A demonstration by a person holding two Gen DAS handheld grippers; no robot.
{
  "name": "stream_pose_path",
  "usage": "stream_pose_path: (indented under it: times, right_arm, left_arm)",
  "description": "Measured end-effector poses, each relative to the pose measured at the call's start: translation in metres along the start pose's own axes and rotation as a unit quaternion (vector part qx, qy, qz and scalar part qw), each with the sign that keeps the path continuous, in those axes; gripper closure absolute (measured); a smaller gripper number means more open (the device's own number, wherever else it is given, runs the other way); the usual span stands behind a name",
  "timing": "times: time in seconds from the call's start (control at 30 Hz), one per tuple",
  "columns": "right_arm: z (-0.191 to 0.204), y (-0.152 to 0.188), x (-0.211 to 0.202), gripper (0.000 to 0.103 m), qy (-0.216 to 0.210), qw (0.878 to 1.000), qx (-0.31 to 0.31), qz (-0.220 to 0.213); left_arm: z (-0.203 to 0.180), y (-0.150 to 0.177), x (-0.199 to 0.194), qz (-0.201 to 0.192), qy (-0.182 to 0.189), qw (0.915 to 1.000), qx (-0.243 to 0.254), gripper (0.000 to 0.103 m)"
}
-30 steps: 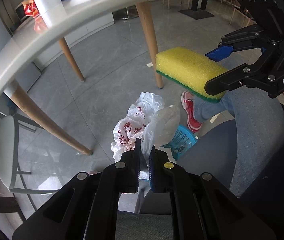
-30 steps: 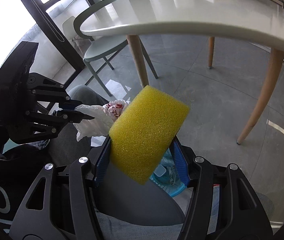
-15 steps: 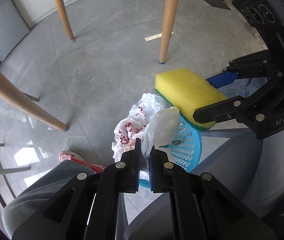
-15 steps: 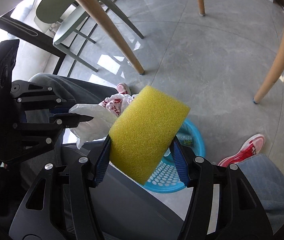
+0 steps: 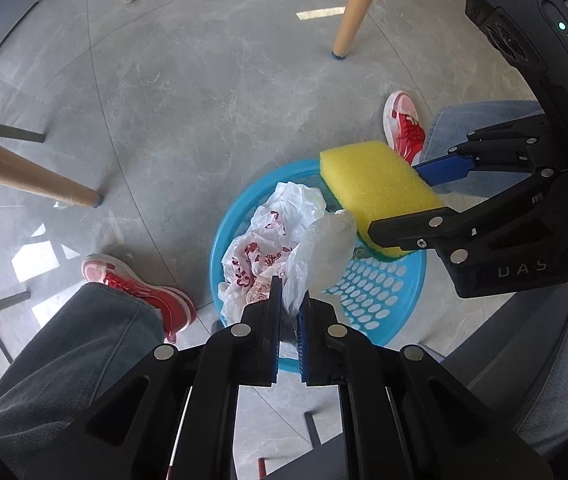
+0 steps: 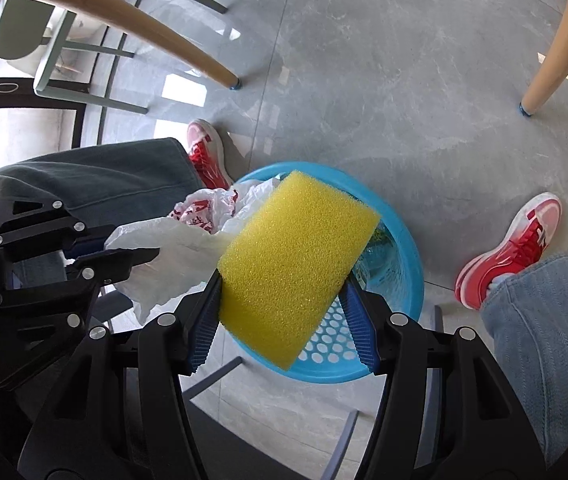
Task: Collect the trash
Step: 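Carry the white bag and yellow sponge down over the blue wastebasket with both tools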
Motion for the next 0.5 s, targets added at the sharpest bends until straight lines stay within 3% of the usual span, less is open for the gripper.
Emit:
stream_pose_path:
  times: [0.17,0.3,0.5]
  right_arm:
    - [-0.011,-0.003,0.042,0.049,0.033,0.998,-0.008,0.058]
    - [-0.026,-0.01,0.061,0.049,0.013,0.996,0.018,0.084]
    - [-0.037,-0.017,0.075,0.048,-0.015,0.994,0.044,0.102]
  left_arm:
    - [-0.006,-0.001,0.031,0.042,0.002,0.9991,0.01,0.097]
    - [-0.008,0.0,0.054,0.081,0.013,0.9966,0.006,0.097]
    - [-0.006,-0.006,0.069,0.104,0.025,0.9943,0.002,0.097]
Point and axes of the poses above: each gripper's, at about its wrist camera, not at the fingertips, and x roughly the way its jaws point, z to its left, y to its underside, the point moved 2 cm from there along x, roughly the way its jaws point, and after that the axes turned 11 degrees about -y, right-handed, at the moved point
